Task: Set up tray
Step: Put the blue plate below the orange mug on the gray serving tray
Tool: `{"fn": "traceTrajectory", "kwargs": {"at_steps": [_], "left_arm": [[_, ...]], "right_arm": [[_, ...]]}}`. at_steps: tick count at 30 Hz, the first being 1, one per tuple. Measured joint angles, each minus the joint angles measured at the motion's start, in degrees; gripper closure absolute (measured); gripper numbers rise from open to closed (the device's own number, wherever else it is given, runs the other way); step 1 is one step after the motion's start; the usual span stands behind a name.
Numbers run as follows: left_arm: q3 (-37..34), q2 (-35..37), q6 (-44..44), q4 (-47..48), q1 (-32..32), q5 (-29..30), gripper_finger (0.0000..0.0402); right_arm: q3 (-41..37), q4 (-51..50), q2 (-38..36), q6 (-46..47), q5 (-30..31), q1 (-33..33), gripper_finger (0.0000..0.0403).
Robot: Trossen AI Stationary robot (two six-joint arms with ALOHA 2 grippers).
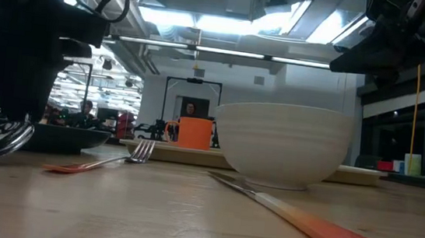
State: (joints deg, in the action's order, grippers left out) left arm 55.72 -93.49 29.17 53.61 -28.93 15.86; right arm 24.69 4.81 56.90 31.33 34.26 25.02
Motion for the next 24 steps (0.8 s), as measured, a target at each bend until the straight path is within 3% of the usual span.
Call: {"fn": "traceTrajectory", "kwargs": {"at_steps": [15,24], "left_arm": [[-1.12,0.00,1.76,-0.01,0.02,2.39,0.0288],[-5.90,-0.07,4.26,-5.57,0.02,1.08,0.0288]], "right_arm": [[0.00,0.01,0.00,1.18,0.00,-0.01,0.0397],[0.00,0.01,0.00,1.18,0.04,0.00,0.0397]]}}
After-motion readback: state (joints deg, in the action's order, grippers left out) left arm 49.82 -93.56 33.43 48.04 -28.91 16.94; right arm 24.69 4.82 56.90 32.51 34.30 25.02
